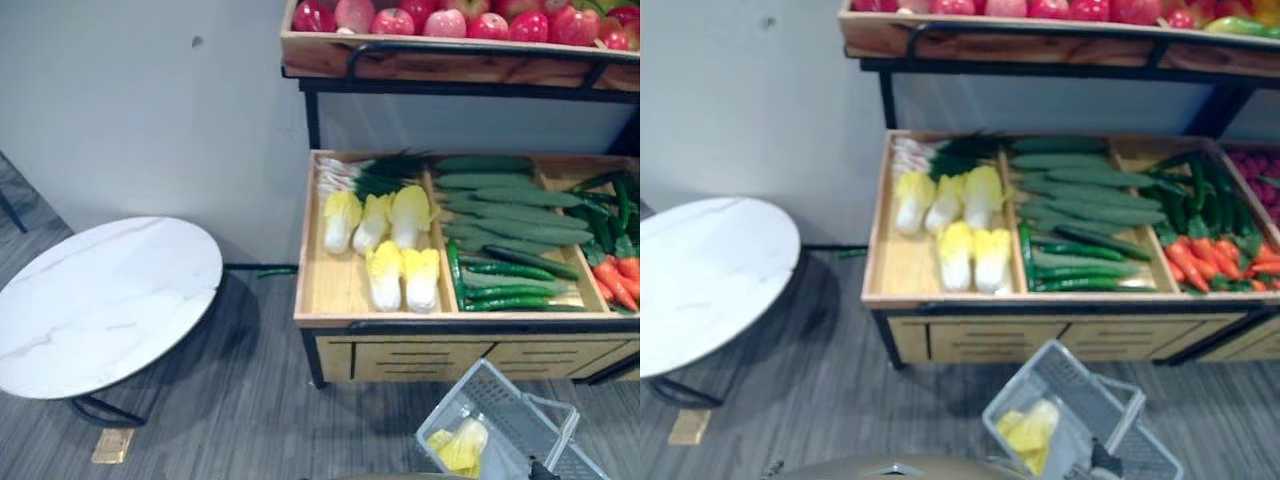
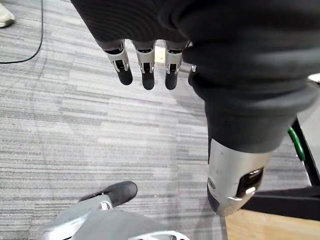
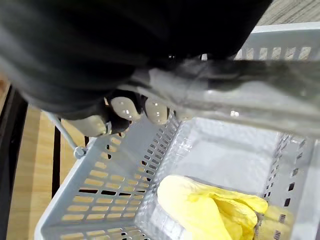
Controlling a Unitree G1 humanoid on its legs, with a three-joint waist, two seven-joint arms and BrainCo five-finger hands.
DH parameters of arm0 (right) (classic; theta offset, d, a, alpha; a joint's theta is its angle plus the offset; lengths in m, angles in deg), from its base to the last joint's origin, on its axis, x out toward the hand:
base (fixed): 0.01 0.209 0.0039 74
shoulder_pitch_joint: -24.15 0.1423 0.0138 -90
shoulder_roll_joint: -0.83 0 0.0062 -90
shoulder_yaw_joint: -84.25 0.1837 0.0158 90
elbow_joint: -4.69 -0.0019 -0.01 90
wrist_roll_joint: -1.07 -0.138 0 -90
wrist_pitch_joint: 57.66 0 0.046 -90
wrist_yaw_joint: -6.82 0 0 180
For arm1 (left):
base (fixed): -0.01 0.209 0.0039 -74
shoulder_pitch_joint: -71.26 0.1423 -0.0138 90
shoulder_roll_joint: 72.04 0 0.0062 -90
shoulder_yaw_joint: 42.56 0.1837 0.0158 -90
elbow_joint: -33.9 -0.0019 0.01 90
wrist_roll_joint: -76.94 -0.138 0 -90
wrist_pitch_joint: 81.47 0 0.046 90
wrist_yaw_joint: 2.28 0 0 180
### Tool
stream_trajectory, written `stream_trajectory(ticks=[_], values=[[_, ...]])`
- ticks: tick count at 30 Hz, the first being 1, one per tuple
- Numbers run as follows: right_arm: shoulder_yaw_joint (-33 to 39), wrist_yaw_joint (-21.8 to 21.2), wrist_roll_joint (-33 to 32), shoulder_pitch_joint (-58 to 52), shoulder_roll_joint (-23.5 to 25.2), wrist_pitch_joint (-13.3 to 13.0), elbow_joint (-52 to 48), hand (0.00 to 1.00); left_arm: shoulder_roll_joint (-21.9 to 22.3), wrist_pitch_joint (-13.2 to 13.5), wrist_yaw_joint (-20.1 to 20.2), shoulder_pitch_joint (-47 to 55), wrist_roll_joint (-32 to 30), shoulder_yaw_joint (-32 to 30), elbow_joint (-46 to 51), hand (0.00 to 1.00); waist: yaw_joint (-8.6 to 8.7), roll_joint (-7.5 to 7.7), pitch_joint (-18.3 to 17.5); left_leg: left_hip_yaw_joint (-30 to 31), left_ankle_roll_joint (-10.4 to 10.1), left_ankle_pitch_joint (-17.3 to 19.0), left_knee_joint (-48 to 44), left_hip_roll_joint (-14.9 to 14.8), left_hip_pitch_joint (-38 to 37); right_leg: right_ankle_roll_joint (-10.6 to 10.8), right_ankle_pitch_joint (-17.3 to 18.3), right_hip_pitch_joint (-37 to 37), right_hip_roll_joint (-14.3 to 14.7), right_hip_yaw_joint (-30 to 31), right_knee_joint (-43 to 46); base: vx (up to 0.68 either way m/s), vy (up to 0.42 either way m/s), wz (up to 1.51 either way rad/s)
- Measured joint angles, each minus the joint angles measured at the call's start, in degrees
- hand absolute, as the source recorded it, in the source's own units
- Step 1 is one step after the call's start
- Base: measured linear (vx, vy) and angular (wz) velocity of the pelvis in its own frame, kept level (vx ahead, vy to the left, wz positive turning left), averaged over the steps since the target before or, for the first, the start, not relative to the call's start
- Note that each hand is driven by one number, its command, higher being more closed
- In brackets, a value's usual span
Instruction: Pick vegetable in the basket
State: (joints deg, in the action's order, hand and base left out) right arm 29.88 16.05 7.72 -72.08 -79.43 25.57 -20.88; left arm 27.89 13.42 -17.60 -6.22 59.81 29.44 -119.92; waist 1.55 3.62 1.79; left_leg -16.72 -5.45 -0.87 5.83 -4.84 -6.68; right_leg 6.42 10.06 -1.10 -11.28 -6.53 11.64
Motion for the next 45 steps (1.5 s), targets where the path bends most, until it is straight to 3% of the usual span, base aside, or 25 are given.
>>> stream_trajectory(ticks=[3, 5, 6, 8, 9, 11, 14, 16, 17, 18, 19, 20, 21, 25, 26, 28, 30, 31, 33, 35, 37, 38, 40, 41, 45], values=[[0.63, 0.01, -0.34, -0.16, 0.85, -0.29, -0.77, 1.00, 0.28, -0.01, 0.01, -0.89, 0.00, 0.84, -0.19, 0.00, 0.12, 0.35, 1.55, -4.17, -0.25, 1.05, -0.34, 0.24, -1.72, 0.25, -0.61, 1.27, 0.69, 6.82, 0.15, 0.04, 0.072, -0.77], [0.52, 0.04, -0.43, 0.16, 1.84, -0.67, -2.06, 1.00, 0.94, -0.02, -0.06, -2.33, -0.03, 0.87, -0.73, 0.00, 0.00, -0.19, 2.05, -9.66, -0.19, 2.01, -0.35, -0.56, -1.53, -1.97, -3.98, 3.84, 2.30, 10.82, -1.49, 0.00, 0.073, -1.29], [0.51, 0.08, -0.47, 0.27, 2.24, -0.79, -3.01, 1.00, 1.37, -0.02, -0.07, -2.80, -0.14, 0.86, -0.80, 0.00, 0.05, -0.81, 2.65, -12.18, -0.09, 2.35, -0.37, -1.47, -1.68, -3.24, -7.00, 4.41, 3.52, 11.27, -2.54, -0.03, 0.047, -1.27], [-0.27, 0.29, -0.96, 0.36, 2.87, -0.99, -5.11, 1.00, 1.65, 0.03, -0.05, -5.42, -1.36, 0.75, 0.16, 0.00, -0.01, -3.17, 4.94, -18.90, 1.95, 4.96, -4.90, -5.40, -0.61, -5.04, -19.22, 5.53, 7.13, 7.85, -7.78, -0.06, 0.039, -1.57], [-0.56, 0.35, -1.02, 0.50, 2.89, -1.00, -5.66, 1.00, 2.11, 0.10, -0.06, -5.51, -1.72, 0.72, 0.69, 0.00, -0.36, -4.14, 5.20, -21.19, 2.74, 5.32, -5.37, -7.14, -0.24, -5.18, -20.23, 5.67, 7.37, 6.46, -8.89, -0.08, 0.001, -1.48], [-1.39, 0.54, -1.18, 0.63, 2.70, -0.99, -6.60, 1.00, 1.49, 0.25, 0.00, -5.72, -2.39, 1.02, 2.69, 0.00, 0.49, -3.25, 6.18, -27.01, 2.90, 5.42, -6.13, -7.34, -1.19, -6.05, -9.86, 8.97, 4.97, -3.46, 10.39, -0.03, 0.037, -1.18], [-2.98, 1.56, -2.17, 0.17, 2.19, -1.51, -5.88, 1.00, 1.00, -0.10, 0.03, -4.19, -1.60, 1.04, 2.87, 0.00, 0.21, -2.12, 5.79, -37.16, 4.05, 6.11, -9.60, -6.95, -3.41, -7.02, -7.85, 6.32, -1.64, -12.06, 24.58, 0.04, 0.015, -1.54], [-4.45, 1.57, -2.03, 0.64, 2.09, -1.52, -5.54, 1.00, 0.78, -0.44, 0.08, -3.88, -1.49, 0.10, 2.62, 0.00, -0.14, -1.20, 5.29, -40.97, 5.61, 7.50, -17.82, -9.39, -2.40, -7.78, -7.47, 5.18, -1.02, -15.54, 18.18, 0.02, -0.184, -1.93], [-5.71, 1.56, -1.96, 1.12, 1.69, -1.50, -5.36, 1.00, 1.31, -0.46, 0.29, -3.61, -1.51, 0.57, 2.09, 0.00, -0.69, -0.74, 5.01, -40.14, 3.78, 11.01, -19.68, -8.72, 0.84, -8.54, -8.00, 4.79, -0.44, -14.52, 12.64, -0.12, -0.224, -1.82], [-5.56, 1.63, -1.94, 1.72, 1.20, -1.44, -4.98, 1.00, 1.37, -0.42, 0.38, -3.31, -1.59, 0.51, 2.20, 0.00, -0.59, -1.76, 4.43, -38.35, 3.91, 10.91, -15.11, -5.64, 1.92, -8.37, -8.11, 4.42, -0.15, -12.50, 8.68, -0.23, -0.168, -1.53], [-5.38, 1.56, -1.82, 1.94, -0.89, -1.35, -4.55, 1.00, 2.40, -0.08, 0.47, -3.13, -1.57, 0.95, 1.88, 0.00, 0.05, -4.19, 4.03, -37.96, 7.81, 4.21, -9.86, -6.29, 3.40, -6.62, -5.75, 5.09, 1.26, -12.40, 9.26, -0.17, -0.043, -1.34], [-5.27, 1.48, -1.72, 2.20, -1.42, -1.26, -3.72, 1.00, 1.89, -0.02, 0.36, -3.58, -1.52, 1.08, 1.69, 0.00, -0.07, -4.68, 3.78, -41.13, 5.36, 6.71, -11.33, -7.21, 3.42, -3.29, -3.22, 5.89, -0.15, -13.54, 11.63, -0.04, -0.121, -1.43], [-5.68, 1.64, -1.90, 3.44, -0.37, -0.89, -1.82, 1.00, 0.39, -0.44, 0.45, -5.29, -1.46, 1.22, 0.57, 0.00, -0.14, -2.19, 3.88, -43.96, 5.78, 7.05, -14.56, -6.91, 4.47, 0.20, -0.18, 5.80, -2.13, -13.62, 8.51, 0.06, -0.253, -1.53], [-7.11, 1.94, -2.06, 3.08, -0.49, -0.84, -0.45, 1.00, 1.26, -0.38, 0.71, -6.82, -1.71, 3.37, 0.56, 0.00, 0.93, -2.57, 4.16, -48.67, 5.25, 8.03, -23.38, -13.95, 2.40, -2.04, -1.21, 1.25, 2.94, -15.82, -2.00, 0.06, -0.345, -1.02], [-7.28, 2.09, -2.16, 1.68, -0.49, -0.86, -0.47, 1.00, 1.50, -0.08, 0.67, -7.22, -1.71, 3.93, 0.62, 0.00, 1.82, -4.11, 3.46, -48.44, 5.24, 8.04, -26.04, -16.20, 1.98, -2.87, -1.74, -0.51, 4.59, -15.96, -4.12, 0.00, -0.215, -0.23], [-7.65, 2.30, -2.25, 0.65, -0.77, -0.97, -0.48, 1.00, 2.52, -0.05, 0.72, -8.31, -1.73, 4.91, 0.52, 0.00, 2.97, -4.62, 3.47, -48.49, 5.15, 7.95, -29.66, -19.24, 1.18, -3.14, -1.91, -1.93, 6.52, -15.46, -5.64, -0.02, -0.173, -0.35], [-9.48, 2.31, -2.22, 0.66, -1.79, -1.31, -0.52, 1.00, 3.66, -0.01, 0.64, -8.61, -1.71, 4.92, 0.76, 0.00, 2.93, -5.44, 3.89, -46.40, 3.05, 6.39, -32.38, -21.06, -0.03, -3.17, -1.91, -2.26, 7.55, -13.05, -5.69, -0.05, -0.106, -0.76], [-10.67, 2.29, -2.19, 0.78, -1.81, -1.50, -0.73, 1.00, 3.89, 0.04, 0.59, -8.60, -1.65, 4.92, 1.47, 0.00, 2.61, -5.34, 4.27, -39.86, 2.63, 3.87, -35.93, -21.36, 0.82, -4.56, -2.10, -2.46, 7.48, -9.42, -5.63, -0.01, -0.083, -1.20], [-12.40, 2.18, -2.01, 2.21, -2.61, -1.99, -0.79, 1.00, 4.13, 0.31, 0.29, -8.63, -1.43, 4.75, 2.46, 0.00, 1.68, -4.69, 5.06, -21.76, 0.70, 7.86, -33.00, -14.71, 4.14, -4.72, -2.12, -2.02, 5.47, -3.97, -5.48, 0.01, 0.002, -1.36], [-13.74, 1.78, -1.97, 3.33, -2.47, -2.01, -0.46, 1.00, 4.11, 1.27, -0.30, -8.48, -0.62, 4.71, 2.80, 0.00, 0.35, -4.71, 5.51, -1.20, -0.81, 11.89, -23.91, -5.04, 4.19, -4.68, -2.14, -2.00, 4.58, 2.46, -5.44, 0.00, 0.151, -1.41], [-13.65, 2.01, -2.01, 3.28, -2.24, -2.07, -0.47, 1.00, 4.18, 1.71, -0.28, -8.44, 0.17, 4.78, 2.80, 0.00, 0.02, -5.12, 5.75, 4.59, -0.75, 11.35, -19.12, -3.31, 4.26, -4.50, -2.20, -1.83, 5.28, 4.30, -5.48, -0.01, 0.165, -0.86], [-13.70, 1.84, -1.98, 3.45, -2.84, -2.27, -0.56, 1.00, 4.44, 2.09, -0.21, -8.42, 0.17, 4.68, 2.81, 0.00, -0.18, -6.48, 6.45, 8.35, -0.83, 8.40, -15.99, -3.32, 4.88, -3.88, -2.38, -1.44, 7.10, 5.61, -5.54, -0.04, 0.214, -0.79], [-14.10, 1.76, -1.89, 3.80, -2.57, -2.37, -0.88, 1.00, 4.34, 2.04, -0.20, -8.55, 0.46, 3.59, 2.84, 0.00, -0.25, -6.57, 6.61, 9.66, -1.22, 10.42, -14.86, -3.25, 4.90, -2.93, -2.80, -0.46, 7.35, 7.03, -5.79, -0.02, 0.224, -0.39], [-14.02, 1.87, -1.95, 3.70, -1.50, -2.71, -0.97, 1.00, 3.68, 2.10, -0.21, -8.61, 0.54, 3.13, 2.97, 0.00, -0.22, -4.77, 6.62, 9.40, -0.59, 10.33, -14.81, -2.18, 6.29, -2.18, -3.28, 0.83, 6.19, 7.14, -5.85, -0.02, 0.174, -0.05], [-13.77, 2.22, -1.98, 3.08, -0.02, -2.80, -2.94, 1.00, 3.21, 1.98, -0.69, -8.12, 0.39, 1.30, 3.51, 0.00, -1.57, -3.44, 6.91, 6.98, 0.59, 9.71, -12.66, -0.09, 5.25, -1.17, -3.88, 0.91, 4.07, 8.20, -6.64, -0.01, 0.128, -0.14]])
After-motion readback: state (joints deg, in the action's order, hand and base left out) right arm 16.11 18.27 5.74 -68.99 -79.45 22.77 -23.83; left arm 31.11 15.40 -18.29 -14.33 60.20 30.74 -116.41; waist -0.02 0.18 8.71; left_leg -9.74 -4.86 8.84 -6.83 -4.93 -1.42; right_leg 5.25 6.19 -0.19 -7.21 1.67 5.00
